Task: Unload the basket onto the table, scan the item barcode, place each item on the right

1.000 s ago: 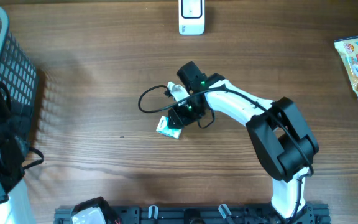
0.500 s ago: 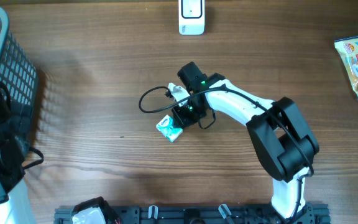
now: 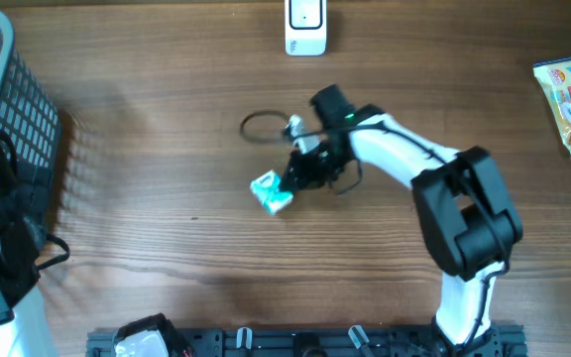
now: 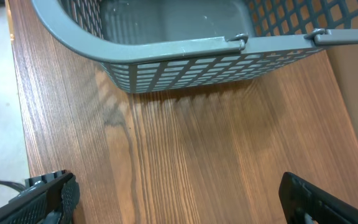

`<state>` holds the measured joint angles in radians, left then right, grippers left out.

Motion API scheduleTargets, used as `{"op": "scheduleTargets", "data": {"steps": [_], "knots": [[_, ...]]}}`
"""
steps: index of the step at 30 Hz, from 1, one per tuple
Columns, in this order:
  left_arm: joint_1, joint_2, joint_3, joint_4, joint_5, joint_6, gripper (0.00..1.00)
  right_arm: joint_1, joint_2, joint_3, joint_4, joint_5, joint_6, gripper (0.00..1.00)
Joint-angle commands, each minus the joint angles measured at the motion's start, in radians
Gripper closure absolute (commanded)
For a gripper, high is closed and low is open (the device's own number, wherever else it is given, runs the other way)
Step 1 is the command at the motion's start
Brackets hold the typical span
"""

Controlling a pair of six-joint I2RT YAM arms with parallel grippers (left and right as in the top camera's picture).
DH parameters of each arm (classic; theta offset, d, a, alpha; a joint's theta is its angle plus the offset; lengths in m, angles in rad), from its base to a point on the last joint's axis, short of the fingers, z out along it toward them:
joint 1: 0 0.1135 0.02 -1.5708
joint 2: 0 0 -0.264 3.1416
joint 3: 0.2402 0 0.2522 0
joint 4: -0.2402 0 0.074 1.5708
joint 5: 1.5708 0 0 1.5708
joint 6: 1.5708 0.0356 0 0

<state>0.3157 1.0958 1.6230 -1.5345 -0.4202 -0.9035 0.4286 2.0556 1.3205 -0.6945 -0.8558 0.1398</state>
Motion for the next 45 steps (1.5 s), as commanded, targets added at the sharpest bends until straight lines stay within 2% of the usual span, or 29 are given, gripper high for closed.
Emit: {"op": "scheduleTargets", "data": {"steps": [1, 10, 18, 26, 37, 45], "knots": [[0.005, 0.0, 0.006, -0.002, 0.005, 0.009, 0.0, -0.114, 0.022, -0.004, 0.007, -0.256, 0.017, 0.96], [0.005, 0.0, 0.006, -0.002, 0.005, 0.009, 0.0, -0.272, 0.023, -0.005, 0.019, -0.655, -0.12, 0.96], [0.005, 0.0, 0.006, -0.002, 0.005, 0.009, 0.0, -0.29, 0.023, -0.005, 0.069, -0.768, -0.094, 0.96], [0.005, 0.0, 0.006, -0.002, 0.005, 0.009, 0.0, -0.291, 0.023, -0.005, 0.139, -0.768, 0.04, 0.96], [0.005, 0.0, 0.006, -0.002, 0.005, 0.009, 0.0, -0.292, 0.023, -0.005, 0.407, -0.768, 0.334, 0.96], [0.005, 0.0, 0.006, -0.002, 0.005, 0.009, 0.0, -0.292, 0.023, -0.005, 0.434, -0.768, 0.387, 0.96]]}}
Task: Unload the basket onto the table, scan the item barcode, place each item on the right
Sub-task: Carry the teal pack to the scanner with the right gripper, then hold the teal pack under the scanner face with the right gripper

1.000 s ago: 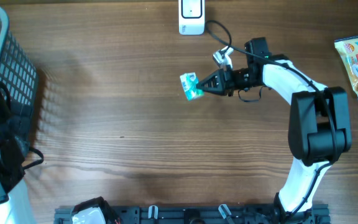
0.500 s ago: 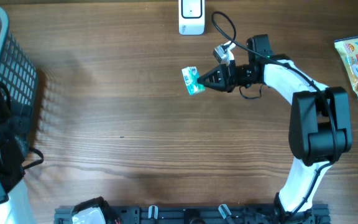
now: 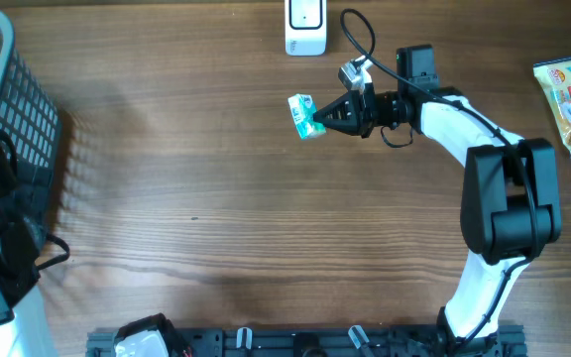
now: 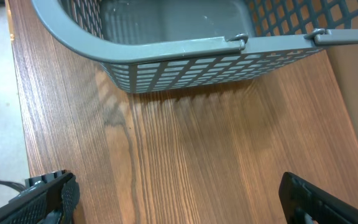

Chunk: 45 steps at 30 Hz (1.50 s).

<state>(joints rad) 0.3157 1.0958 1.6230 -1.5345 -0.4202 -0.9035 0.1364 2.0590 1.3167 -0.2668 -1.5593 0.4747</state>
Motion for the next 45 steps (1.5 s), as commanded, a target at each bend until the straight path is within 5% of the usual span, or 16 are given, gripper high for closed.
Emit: {"op": "scheduleTargets", "data": {"steps": [1, 11, 18, 22, 28, 32, 38, 45], "knots": [[0.005, 0.0, 0.006, -0.002, 0.005, 0.009, 0.0, 0.0, 0.019, -0.001, 0.007, -0.064, 0.066, 0.96], [0.005, 0.0, 0.006, -0.002, 0.005, 0.009, 0.0, -0.001, 0.019, -0.001, 0.216, -0.024, 0.245, 0.96], [0.005, 0.0, 0.006, -0.002, 0.005, 0.009, 0.0, -0.006, 0.019, 0.007, 0.616, 0.32, 0.509, 0.95], [0.005, 0.0, 0.006, -0.002, 0.005, 0.009, 0.0, -0.019, 0.019, 0.068, 0.588, 0.468, 0.483, 0.95], [0.005, 0.0, 0.006, -0.002, 0.005, 0.009, 0.0, 0.009, 0.019, 0.359, 0.021, 1.058, 0.075, 0.95], [0.005, 0.0, 0.006, -0.002, 0.005, 0.009, 0.0, 0.069, 0.019, 0.531, -0.151, 1.449, -0.111, 0.95], [0.005, 0.0, 0.006, -0.002, 0.005, 0.009, 0.0, 0.22, 0.04, 0.573, 0.003, 1.944, -0.425, 0.95], [0.005, 0.0, 0.006, -0.002, 0.005, 0.009, 0.0, 0.311, 0.2, 0.573, 0.387, 2.106, -0.784, 0.96]]}}
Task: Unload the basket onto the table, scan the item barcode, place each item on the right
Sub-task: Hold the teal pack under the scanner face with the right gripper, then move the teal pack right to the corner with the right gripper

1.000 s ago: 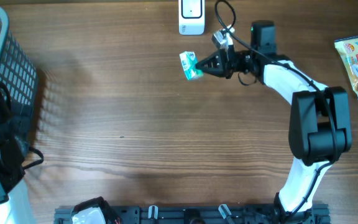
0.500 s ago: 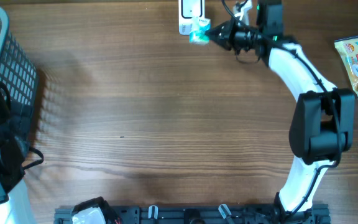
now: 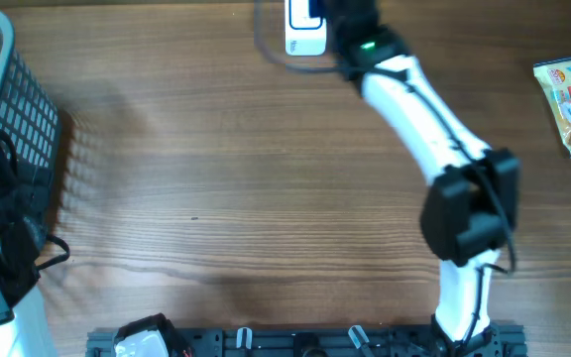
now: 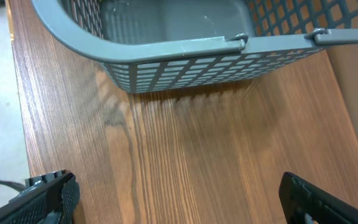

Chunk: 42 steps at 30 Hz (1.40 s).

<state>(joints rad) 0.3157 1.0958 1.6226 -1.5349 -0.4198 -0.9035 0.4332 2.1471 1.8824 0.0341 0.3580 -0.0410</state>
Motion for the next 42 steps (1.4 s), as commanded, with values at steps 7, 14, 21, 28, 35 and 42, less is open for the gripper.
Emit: {"op": "scheduleTargets", "data": {"steps": [7, 14, 21, 28, 35, 42], "knots": [[0.005, 0.0, 0.006, -0.001, 0.005, 0.009, 0.0, 0.018, 0.248, 0.007, 0.17, 0.188, -0.401, 0.95], [0.005, 0.0, 0.006, -0.001, 0.005, 0.009, 0.0, 0.018, 0.273, 0.007, 0.22, 0.184, -0.487, 0.96], [0.005, 0.0, 0.006, -0.001, 0.005, 0.009, 0.0, 0.014, 0.273, 0.007, 0.24, 0.308, -0.54, 0.96], [0.005, 0.0, 0.006, -0.001, 0.005, 0.009, 0.0, -0.09, 0.273, 0.007, 0.348, 0.65, -0.608, 0.96], [0.005, 0.0, 0.006, -0.001, 0.005, 0.009, 0.0, -0.303, 0.273, 0.007, 0.248, 0.908, -0.514, 0.96], [0.005, 0.0, 0.006, -0.001, 0.005, 0.009, 0.0, -0.491, 0.273, 0.007, -0.142, 0.98, -0.229, 0.96]]}}
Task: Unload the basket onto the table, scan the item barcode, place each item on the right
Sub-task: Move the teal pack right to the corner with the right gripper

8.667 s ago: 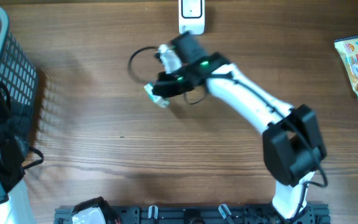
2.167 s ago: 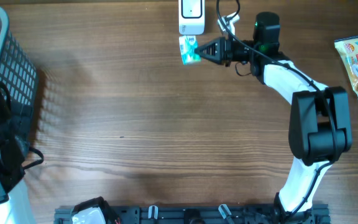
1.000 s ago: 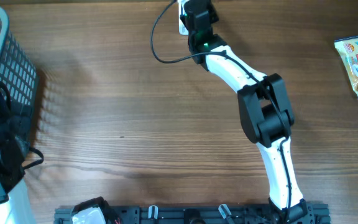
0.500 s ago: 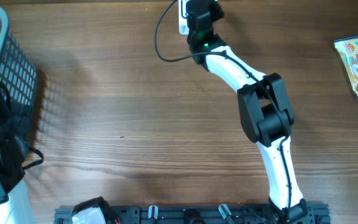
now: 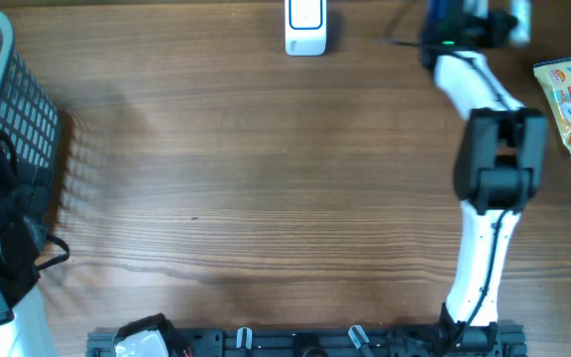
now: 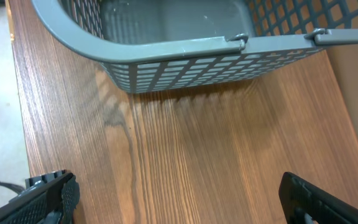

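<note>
The white barcode scanner (image 5: 305, 27) stands at the table's back edge, centre. My right arm (image 5: 479, 79) stretches to the back right, its wrist (image 5: 447, 30) at the frame's top edge. Its fingers are blurred and cut off there, so their state is unclear. The small green-and-white item is hidden or out of view. A blurred white patch (image 5: 519, 20) shows just right of the wrist. My left gripper (image 6: 179, 199) is open over bare wood in front of the basket, with nothing between its fingers (image 6: 50, 196).
A grey mesh basket (image 5: 8, 89) stands at the far left, its rim (image 6: 166, 50) close ahead of the left gripper. A colourful snack packet lies at the right edge. The left arm's base fills the left front corner.
My right arm was stretched over the back edge beside the scanner; now its wrist is further right along the back edge, near the snack packet. The left arm has not moved.
My right gripper was down on a small green-and-white item at the table's middle. Then it held that item in the air just below and right of the scanner. Then it reached over the scanner, the item hidden. Now the wrist is at the back right.
</note>
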`<state>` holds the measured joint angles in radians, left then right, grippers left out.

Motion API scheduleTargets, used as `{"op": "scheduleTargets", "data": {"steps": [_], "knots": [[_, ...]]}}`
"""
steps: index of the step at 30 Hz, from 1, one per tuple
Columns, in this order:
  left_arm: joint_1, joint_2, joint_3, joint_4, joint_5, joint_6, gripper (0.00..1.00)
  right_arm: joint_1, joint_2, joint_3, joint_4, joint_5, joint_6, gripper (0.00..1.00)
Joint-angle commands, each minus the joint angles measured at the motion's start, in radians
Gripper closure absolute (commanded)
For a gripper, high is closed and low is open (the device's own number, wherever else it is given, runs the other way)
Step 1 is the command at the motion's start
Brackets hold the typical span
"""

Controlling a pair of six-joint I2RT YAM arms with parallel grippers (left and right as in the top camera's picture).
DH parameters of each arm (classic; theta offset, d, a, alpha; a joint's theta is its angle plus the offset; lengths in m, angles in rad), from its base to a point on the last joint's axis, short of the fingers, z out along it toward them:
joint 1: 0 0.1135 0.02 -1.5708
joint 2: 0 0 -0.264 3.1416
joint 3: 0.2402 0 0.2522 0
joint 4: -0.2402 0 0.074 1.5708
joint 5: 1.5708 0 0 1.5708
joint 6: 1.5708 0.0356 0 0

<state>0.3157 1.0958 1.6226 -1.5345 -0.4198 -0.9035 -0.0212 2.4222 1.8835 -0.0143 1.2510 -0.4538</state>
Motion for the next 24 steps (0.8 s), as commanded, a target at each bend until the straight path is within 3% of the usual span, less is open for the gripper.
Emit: {"op": "scheduleTargets", "data": {"steps": [1, 7, 11, 15, 18, 21, 22, 24], "knots": [[0.005, 0.0, 0.006, -0.002, 0.005, 0.009, 0.0, -0.056, -0.002, 0.005, -0.144, 0.087, 0.223, 0.96], [0.005, 0.0, 0.006, -0.002, 0.005, 0.009, 0.0, -0.149, -0.002, 0.005, -0.329, 0.079, 0.36, 0.96], [0.005, 0.0, 0.006, -0.001, 0.005, 0.009, 0.0, -0.171, -0.002, 0.005, -0.33, 0.053, 0.349, 0.76], [0.005, 0.0, 0.006, -0.002, 0.005, 0.009, 0.0, -0.183, -0.002, 0.005, -0.332, 0.034, 0.349, 0.66], [0.005, 0.0, 0.006, -0.002, 0.005, 0.009, 0.0, -0.188, -0.002, 0.005, -0.335, 0.016, 0.349, 0.43], [0.005, 0.0, 0.006, -0.002, 0.005, 0.009, 0.0, -0.188, -0.002, 0.005, -0.341, -0.015, 0.349, 0.06], [0.005, 0.0, 0.006, -0.002, 0.005, 0.009, 0.0, -0.188, -0.002, 0.005, -0.342, -0.051, 0.348, 0.0], [0.005, 0.0, 0.006, -0.002, 0.005, 0.009, 0.0, -0.182, -0.006, 0.005, -0.374, -0.128, 0.33, 0.0]]}}
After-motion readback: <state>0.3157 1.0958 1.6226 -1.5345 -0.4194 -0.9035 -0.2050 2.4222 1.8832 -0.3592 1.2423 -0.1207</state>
